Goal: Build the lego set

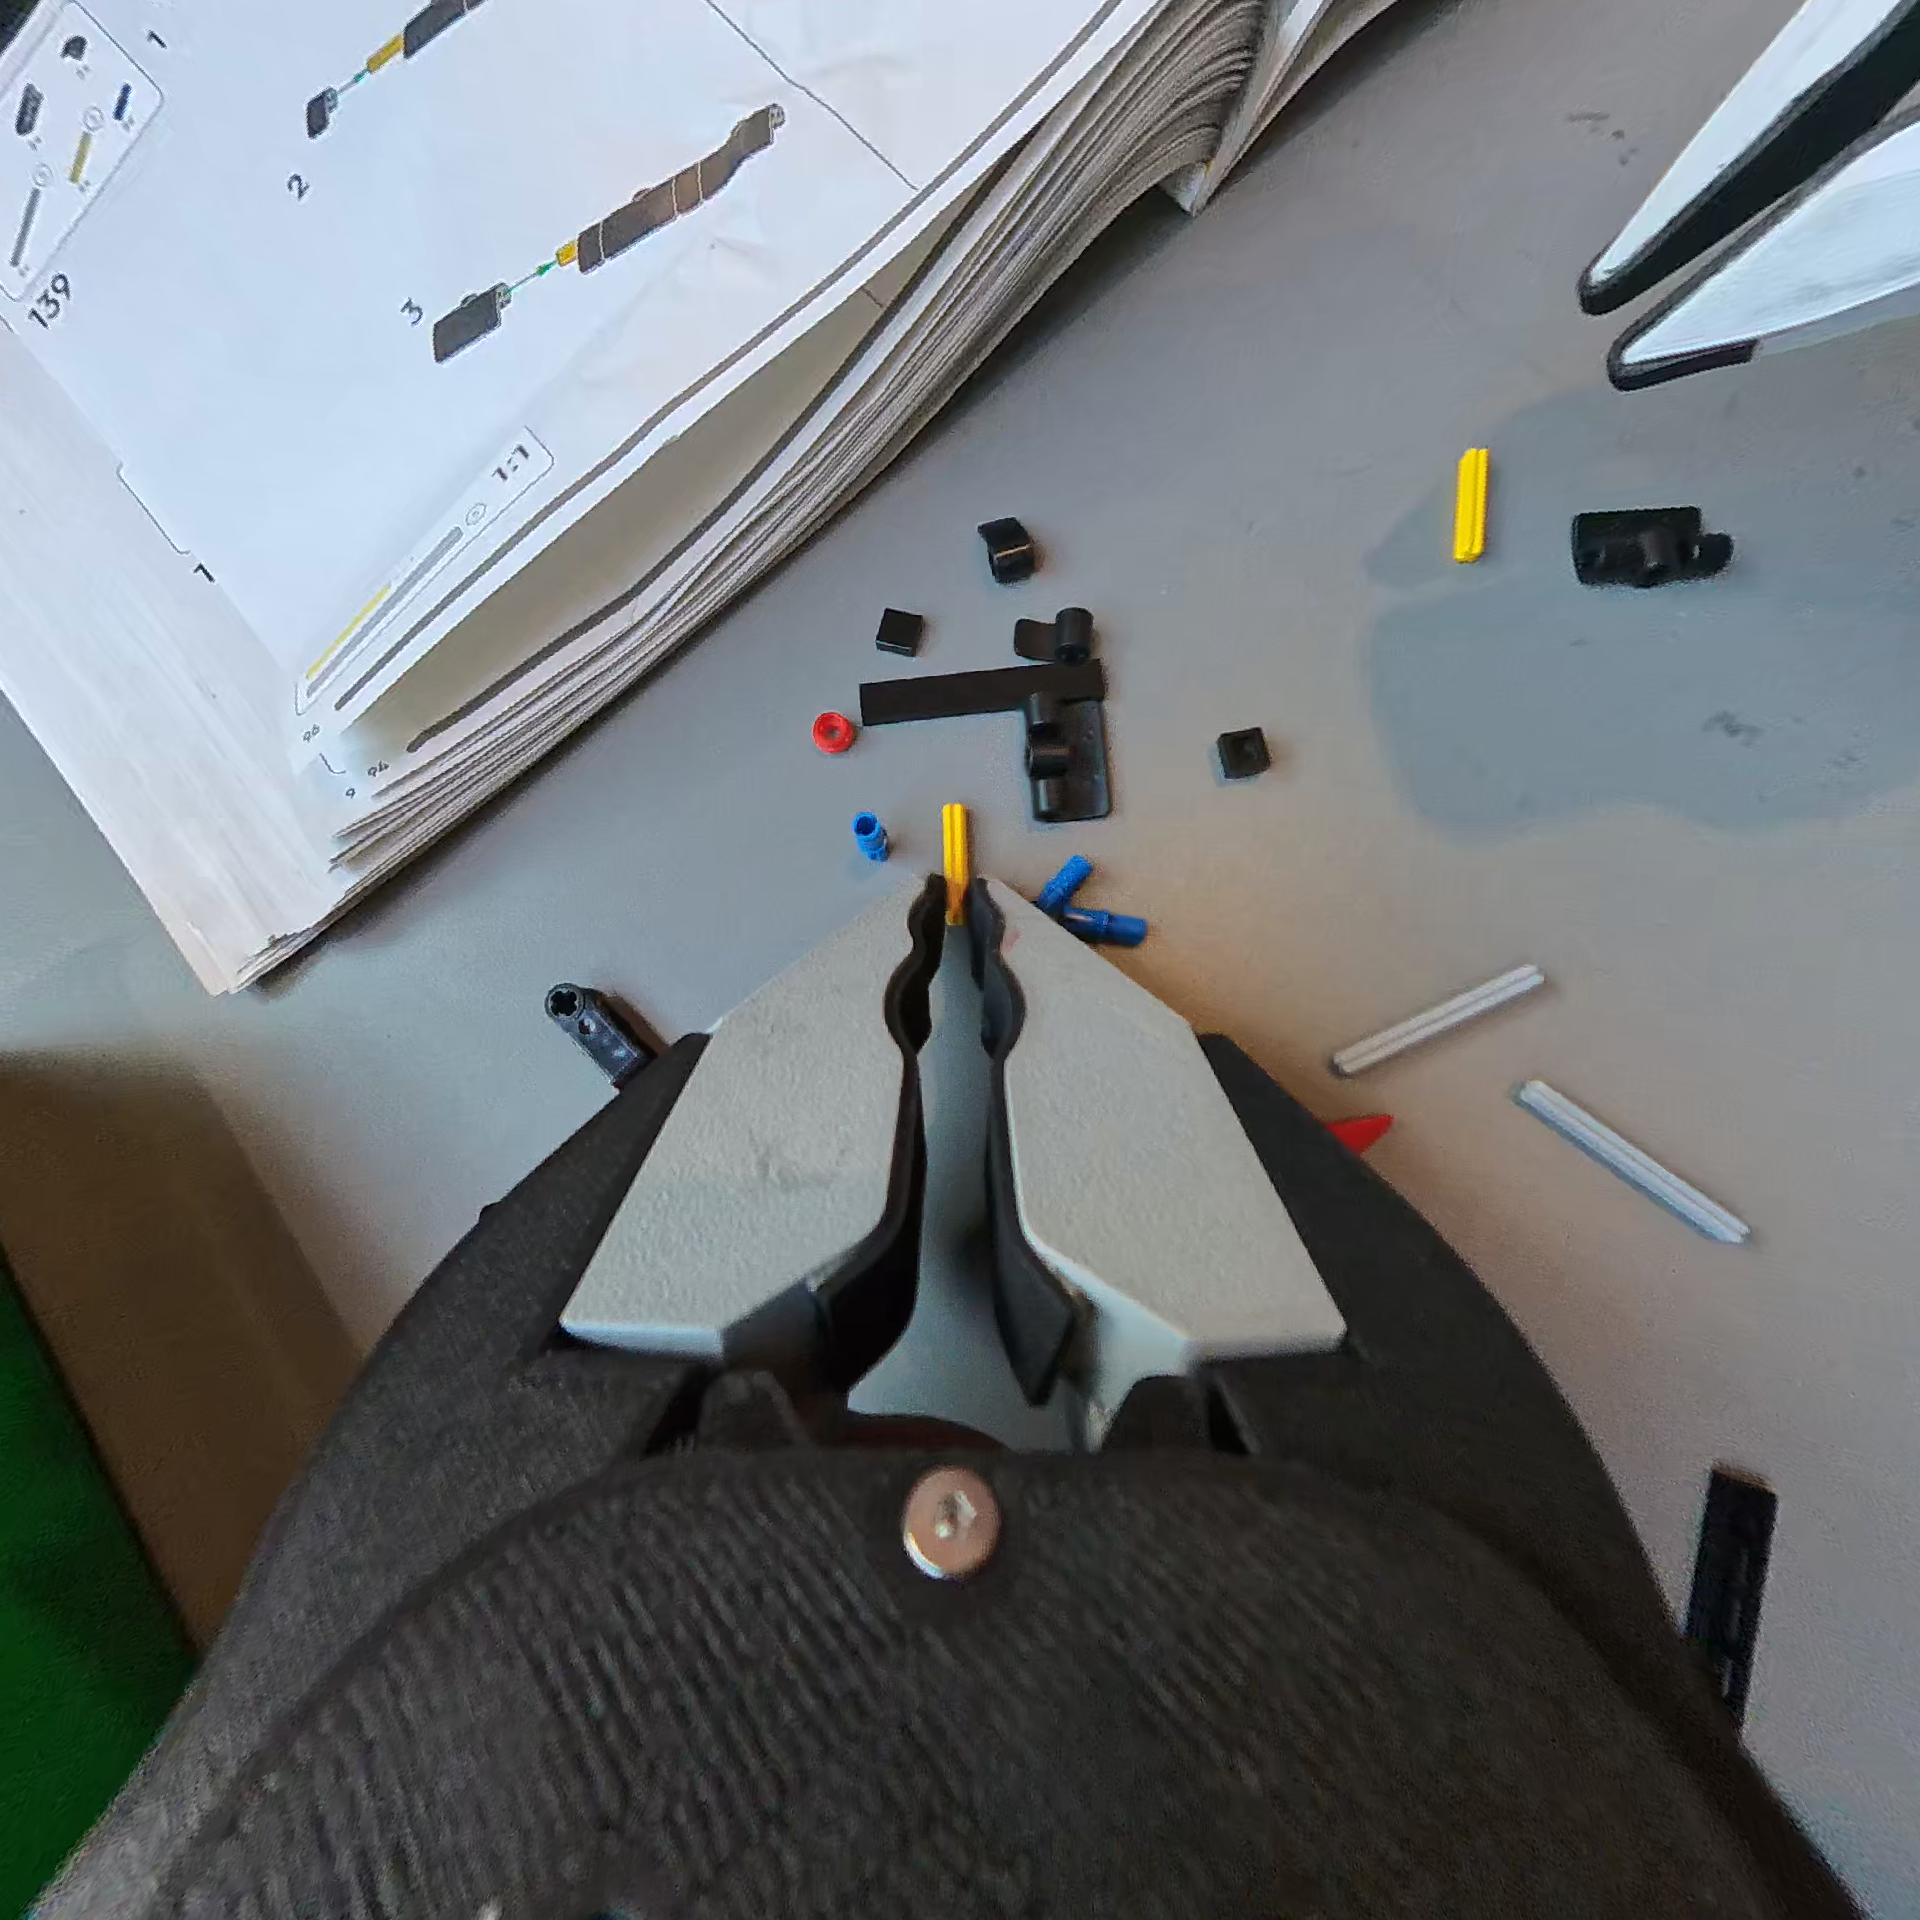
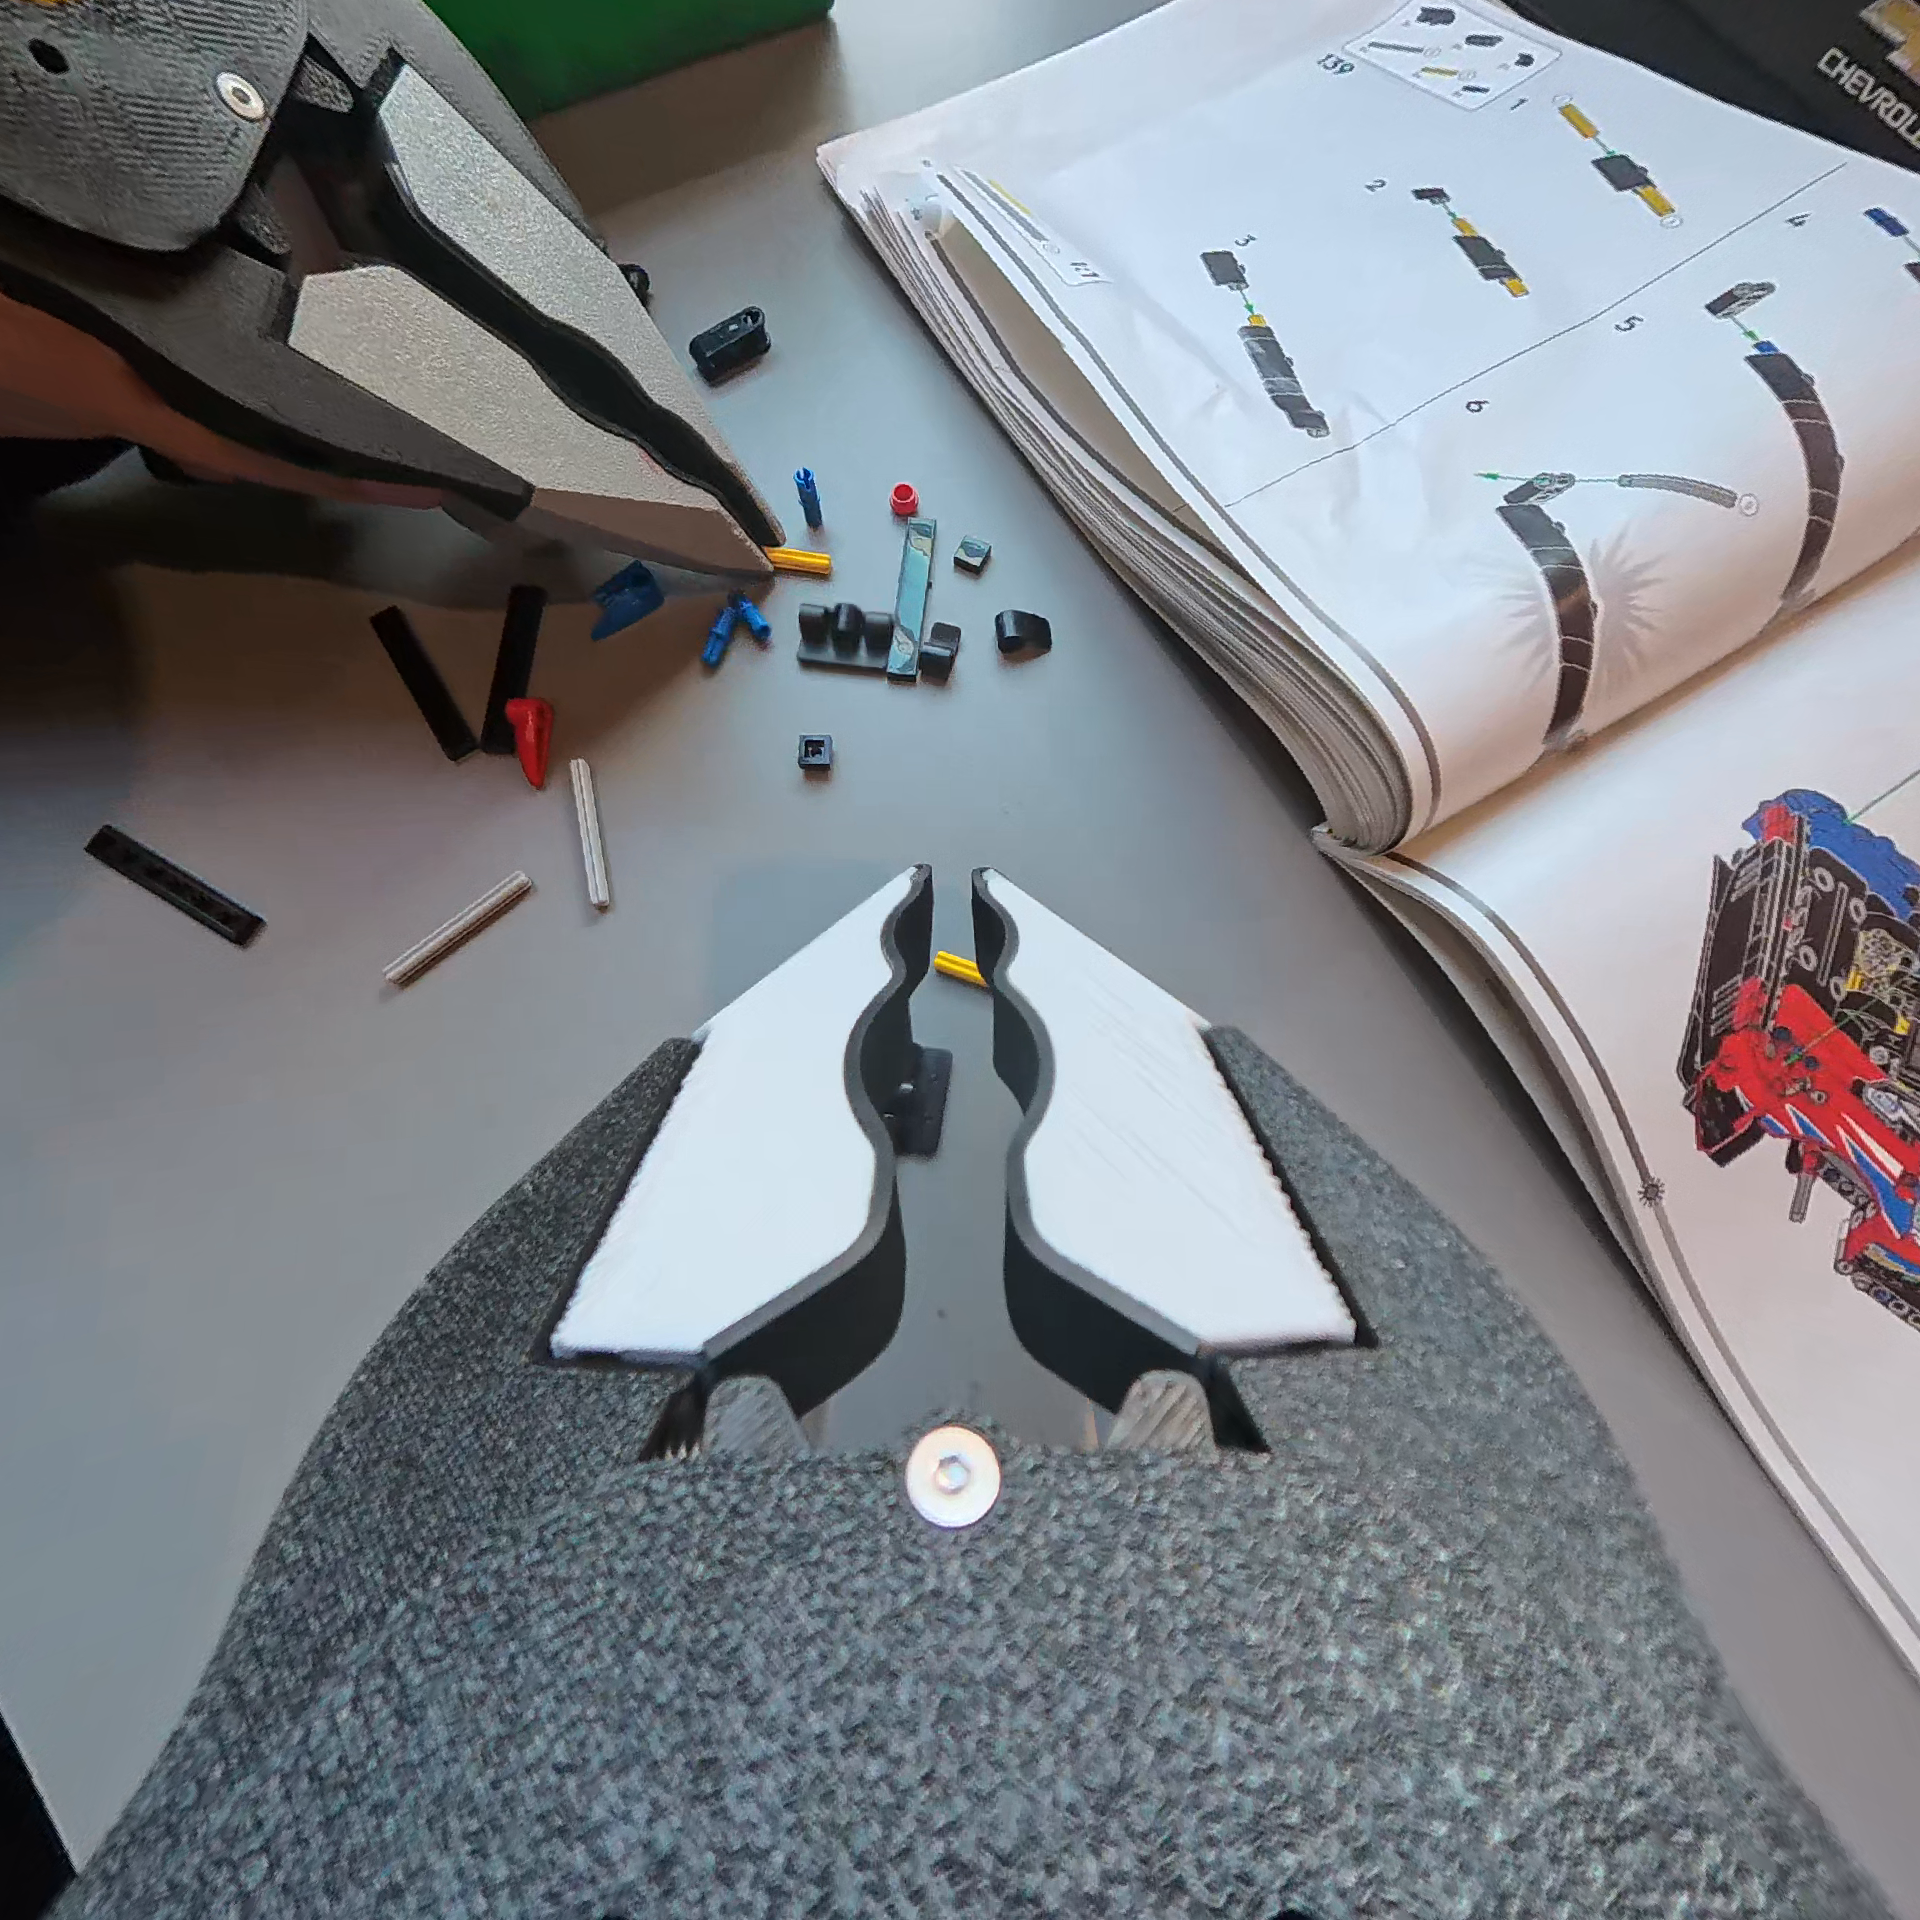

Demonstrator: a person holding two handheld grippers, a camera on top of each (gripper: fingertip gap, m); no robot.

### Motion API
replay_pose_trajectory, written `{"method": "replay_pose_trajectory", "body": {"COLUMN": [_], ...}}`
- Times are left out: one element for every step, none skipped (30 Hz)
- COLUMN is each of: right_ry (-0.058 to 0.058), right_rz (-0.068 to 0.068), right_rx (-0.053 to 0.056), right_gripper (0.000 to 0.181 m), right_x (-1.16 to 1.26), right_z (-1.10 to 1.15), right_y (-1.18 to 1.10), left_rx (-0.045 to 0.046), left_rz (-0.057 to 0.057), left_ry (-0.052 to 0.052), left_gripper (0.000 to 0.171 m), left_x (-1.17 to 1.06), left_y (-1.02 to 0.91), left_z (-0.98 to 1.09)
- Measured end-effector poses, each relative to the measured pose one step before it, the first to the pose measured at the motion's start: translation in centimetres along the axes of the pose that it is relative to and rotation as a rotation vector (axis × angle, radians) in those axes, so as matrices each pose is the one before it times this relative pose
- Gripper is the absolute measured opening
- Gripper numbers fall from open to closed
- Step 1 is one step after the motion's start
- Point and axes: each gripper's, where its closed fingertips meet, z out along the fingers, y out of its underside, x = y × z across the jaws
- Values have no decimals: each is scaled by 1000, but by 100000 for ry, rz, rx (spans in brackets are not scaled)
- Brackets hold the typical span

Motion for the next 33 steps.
{"method": "replay_pose_trajectory", "body": {"right_ry": [-695,-888,-1001,-1153,-1712,-2296,-2536,-2763,-2818,-3013,-2785,-790,1242,1730,1533,746,498,743,298,-360,-474,-537,-411,-361,-393,63,1151,2586,3681,2569,900,878,1859], "right_rz": [504,635,774,923,1040,1001,622,-71,-1267,-3336,-5708,-7450,-8342,-8266,-7017,-5408,-3916,-2652,-1798,-1265,-812,-444,-89,16,-199,-587,-280,475,1196,2296,3240,3198,2547], "right_rx": [661,869,802,749,1018,1359,1665,1863,2034,1866,640,-1575,-2969,-2944,-2953,-3186,-2902,-2255,-1473,-570,-19,-162,-511,-557,-490,-389,-674,-2210,-3531,-3237,-2421,-2133,-2432], "right_gripper": [6,6,6,6,6,6,7,9,12,15,16,16,16,18,17,16,16,15,11,8,6,5,5,5,5,4,4,3,3,3,3,3,3], "right_x": [-88,-125,-131,-153,-234,-327,-382,-425,-472,-596,-725,-586,-428,-413,-359,-330,-262,-120,-105,-152,-147,-126,-85,-81,-85,-19,193,564,932,925,728,669,722], "right_z": [-41,-20,-16,-6,-1,-1,-24,-44,-76,-97,-70,41,147,201,267,327,347,308,233,147,69,27,13,10,-7,-49,-123,-215,-282,-304,-305,-268,-186], "right_y": [-95,-118,-105,-86,-156,-227,-309,-366,-423,-411,-232,59,207,170,178,236,233,194,147,72,-11,37,96,119,96,96,154,450,822,934,881,866,900], "left_rx": [-293,-479,-302,1381,3447,4239,4854,6034,5125,3148,2613,1830,769,295,225,114,196,88,-110,-101,-114,-196,-326,-248,-124,196,792,573,414,543,391,308,194], "left_rz": [650,1367,2332,3254,3358,2406,2342,3747,3513,3244,4241,3904,3040,2463,2001,1959,1829,1497,1099,629,266,-162,-222,-243,-59,-462,-1530,-1743,-1475,-2194,-2758,-2807,-2823], "left_ry": [-691,-1125,-1059,9,590,399,1621,3379,1653,1109,2733,2547,3006,3535,2167,1438,1284,812,840,671,1067,791,298,399,280,-130,-871,-2037,-2346,-2725,-2351,-1466,-879], "left_gripper": [1,1,1,1,1,1,1,1,1,1,1,1,1,1,1,1,1,1,1,1,1,1,1,1,1,1,1,3,9,15,16,17,16], "left_x": [-62,-116,-55,199,403,429,619,953,703,530,732,681,695,741,520,407,365,285,256,192,233,175,86,109,98,26,-96,-358,-490,-624,-633,-505,-404], "left_y": [13,40,22,-246,-630,-855,-1030,-1171,-961,-622,-417,-215,-59,-8,-29,-40,-51,-35,-17,8,2,3,39,7,1,-39,-106,-57,-42,-39,-4,8,24], "left_z": [-29,-50,-61,-175,-315,-391,-394,-407,-312,-206,-135,-77,-19,35,67,65,60,47,56,56,68,66,80,75,60,60,33,-10,-73,-109,-117,-99,-74]}}
